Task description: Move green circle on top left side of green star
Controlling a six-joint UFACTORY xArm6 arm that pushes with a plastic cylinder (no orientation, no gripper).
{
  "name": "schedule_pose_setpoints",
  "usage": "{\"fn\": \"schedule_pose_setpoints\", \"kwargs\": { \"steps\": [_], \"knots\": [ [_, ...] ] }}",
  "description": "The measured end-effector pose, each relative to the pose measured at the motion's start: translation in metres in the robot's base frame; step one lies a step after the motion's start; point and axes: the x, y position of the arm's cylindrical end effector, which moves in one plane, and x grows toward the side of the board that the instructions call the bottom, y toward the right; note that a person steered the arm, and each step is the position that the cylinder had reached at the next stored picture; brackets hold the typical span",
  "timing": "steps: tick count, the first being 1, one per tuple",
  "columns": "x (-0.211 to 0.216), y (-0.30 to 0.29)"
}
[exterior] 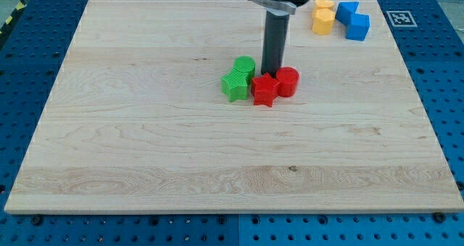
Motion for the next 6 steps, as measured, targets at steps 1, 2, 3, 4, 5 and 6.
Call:
{"fn": "schedule_pose_setpoints", "kwargs": {
  "steps": [1, 2, 3, 4, 5, 6],
  "knots": [
    [0.011, 0.004],
    [-0.013, -0.026],
    [-0.024, -0.046],
    [-0.026, -0.073],
    [-0.026, -0.079],
    [-0.036, -0.035]
  ]
}}
